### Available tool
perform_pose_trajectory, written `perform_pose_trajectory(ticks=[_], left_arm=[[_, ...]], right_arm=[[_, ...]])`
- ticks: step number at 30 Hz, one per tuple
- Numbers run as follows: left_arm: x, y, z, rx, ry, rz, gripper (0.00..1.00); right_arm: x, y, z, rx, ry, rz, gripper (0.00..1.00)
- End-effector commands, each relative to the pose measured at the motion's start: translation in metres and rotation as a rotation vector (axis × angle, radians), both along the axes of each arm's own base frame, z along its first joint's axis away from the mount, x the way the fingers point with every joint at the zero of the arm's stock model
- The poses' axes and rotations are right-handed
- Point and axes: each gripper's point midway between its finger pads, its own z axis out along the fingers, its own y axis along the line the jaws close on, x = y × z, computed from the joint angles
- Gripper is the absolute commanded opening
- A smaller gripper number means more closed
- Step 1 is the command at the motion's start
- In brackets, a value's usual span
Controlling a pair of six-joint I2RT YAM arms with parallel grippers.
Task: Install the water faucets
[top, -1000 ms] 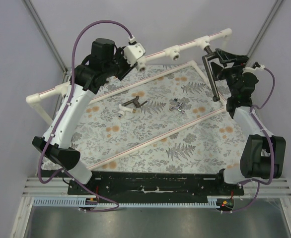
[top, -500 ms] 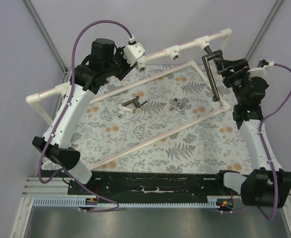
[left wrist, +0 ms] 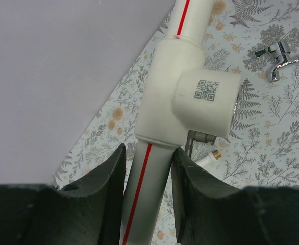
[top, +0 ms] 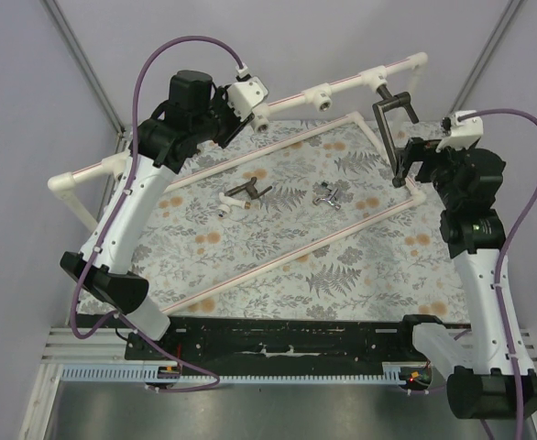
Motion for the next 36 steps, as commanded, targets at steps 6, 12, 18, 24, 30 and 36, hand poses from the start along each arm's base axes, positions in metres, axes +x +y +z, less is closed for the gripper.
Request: perform_pose_trajectory(ticks=[6,12,18,24,30,36], left_arm=[[0.024,0.015,0.006,-0.14,0.015,0.24,0.02],[0.022,0.014,0.01,-0.174,0.014,0.25,0.02],[0.024,0.013,0.008,-0.185,0.016,0.254,0.02],[0.025,0.012,0.012,-0.196,0.005,0.256,0.02],[0.026,0.015,0.013,-0.192,0.0,0.265,0.02],[0.024,0.016,0.012,-0.189,-0.002,0.268,0.02]], right_arm=[[0.025,0.025,0.07,-0.655,-0.123,0.082,0.98],[0.049,0.04,0.083,-0.877,-0.13,-0.048,0.98],[0.068,0.038,0.092,-1.011,-0.11,-0.188,0.98],[0.085,0.035,0.088,-1.116,-0.093,-0.307,0.95],[0.104,0.039,0.076,-1.174,-0.08,-0.341,0.87],[0.115,0.037,0.065,-1.215,-0.037,-0.397,0.74]])
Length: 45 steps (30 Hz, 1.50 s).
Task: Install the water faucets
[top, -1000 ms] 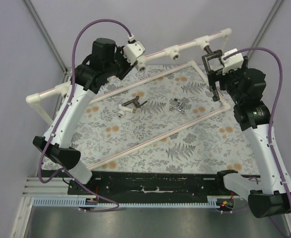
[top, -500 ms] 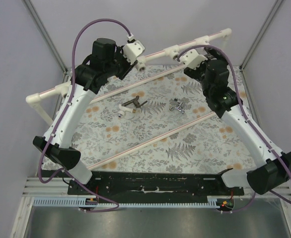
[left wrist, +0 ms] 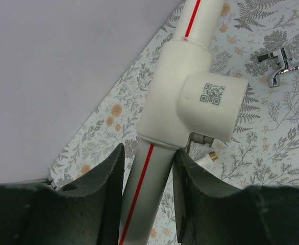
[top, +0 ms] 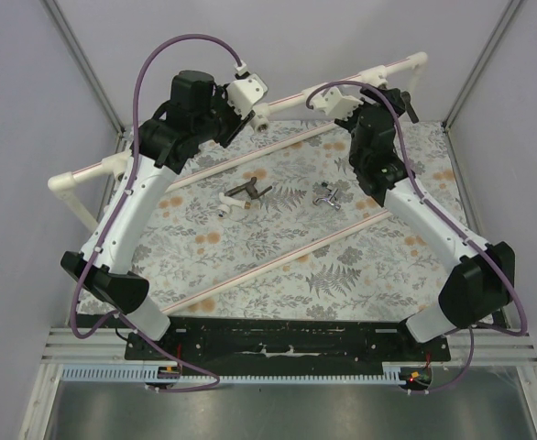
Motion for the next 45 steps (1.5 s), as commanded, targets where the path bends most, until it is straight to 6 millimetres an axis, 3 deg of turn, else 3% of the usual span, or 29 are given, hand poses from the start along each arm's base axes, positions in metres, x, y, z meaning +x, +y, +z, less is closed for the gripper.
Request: perform_pose_trajectory(ticks=[1,8,19,24,40,41,45], left_arm=[[0.022,0.015,0.012,-0.16,-0.015,0.215,0.02],[0.02,0.017,0.013,-0.154,-0.02,0.217,0.02],[0.018,0.019,0.011,-0.142,-0.021,0.216,0.02],[0.015,0.018,0.008,-0.132,-0.018,0.2,0.02],[0.01,0.014,0.001,-0.113,-0.003,0.147,0.02],[0.009,0.014,0.001,-0.111,-0.004,0.146,0.02],[0.008,0.014,0.001,-0.107,-0.004,0.141,0.02]], right_arm=[[-0.002,-0.015,0.024,-0.004,-0.087,-0.102,0.71],[-0.002,-0.01,0.014,0.073,-0.025,-0.078,0.46],[-0.006,0.008,0.008,0.255,0.169,0.033,0.21],[-0.007,0.013,0.005,0.423,0.287,0.129,0.0],[-0.001,0.024,0.009,1.25,0.548,0.435,0.0],[0.001,0.014,0.011,1.321,0.555,0.438,0.0],[0.012,0.008,0.004,1.603,0.664,0.457,0.0]])
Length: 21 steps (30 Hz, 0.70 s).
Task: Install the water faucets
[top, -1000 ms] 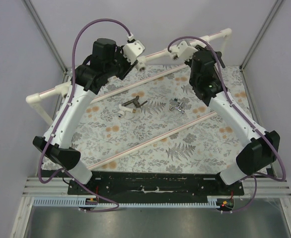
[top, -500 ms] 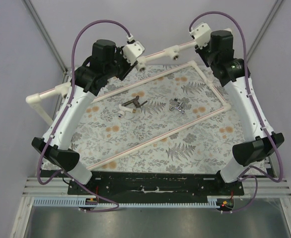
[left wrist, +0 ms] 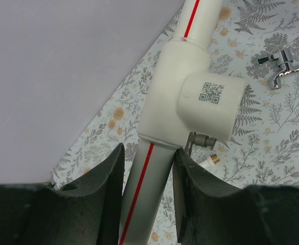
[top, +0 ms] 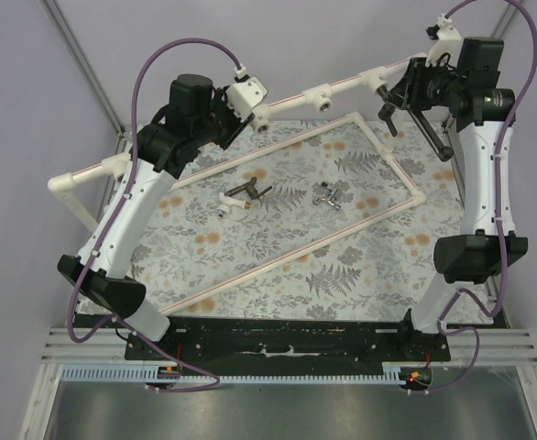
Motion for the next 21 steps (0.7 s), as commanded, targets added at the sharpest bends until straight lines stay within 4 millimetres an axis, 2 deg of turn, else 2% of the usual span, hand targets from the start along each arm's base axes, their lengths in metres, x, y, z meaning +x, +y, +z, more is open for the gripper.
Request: perform_pose_trajectory(ticks=[1,7,10,14,19,20,21], left_arm=[[0.01,0.015,0.002,-0.106,0.018,0.15,0.02],[0.009,0.016,0.004,-0.101,0.013,0.145,0.02],[0.009,0.016,0.005,-0.102,0.011,0.147,0.02],[0.008,0.017,0.005,-0.102,0.011,0.145,0.02],[0.009,0.016,0.003,-0.101,0.014,0.147,0.02],[0.009,0.016,0.005,-0.104,0.012,0.146,0.02],[0.009,0.015,0.005,-0.106,0.012,0.143,0.02]], right_arm=[[0.008,0.014,0.001,0.432,0.189,0.094,0.0],[0.022,0.009,-0.002,0.626,0.25,0.124,0.01],[0.028,0.0,0.0,0.673,0.235,0.105,0.11],[0.028,-0.01,0.008,0.648,0.178,0.102,0.33],[0.028,-0.031,0.035,0.604,0.06,0.075,0.58],[0.029,-0.034,0.038,0.583,0.037,0.07,0.67],[0.029,-0.039,0.043,0.565,0.009,0.059,0.92]])
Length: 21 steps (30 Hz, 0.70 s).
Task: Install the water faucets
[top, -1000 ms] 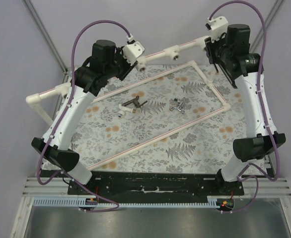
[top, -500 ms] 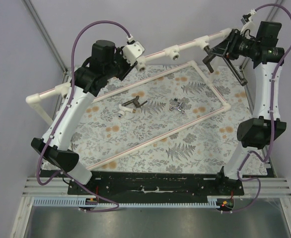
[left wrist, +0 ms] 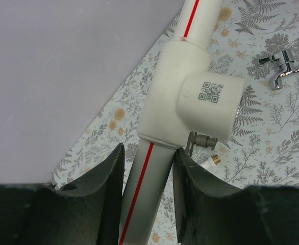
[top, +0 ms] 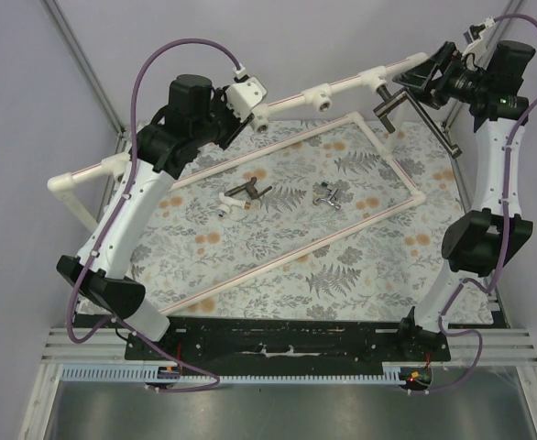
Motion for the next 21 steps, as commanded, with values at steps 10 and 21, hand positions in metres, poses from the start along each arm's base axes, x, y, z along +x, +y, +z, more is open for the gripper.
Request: perform_pose_trajectory(ticks=[10,21], left_arm=[[0.009,0.017,0.017,-0.136,-0.002,0.167,0.02],[0.004,0.022,0.024,-0.174,-0.003,0.201,0.02]], right_arm=[[-0.027,-0.049,0.069,-0.431,-0.392,-0.256,0.98],[-0.058,-0.046,0.031,-0.697,-0.37,-0.288,0.98]])
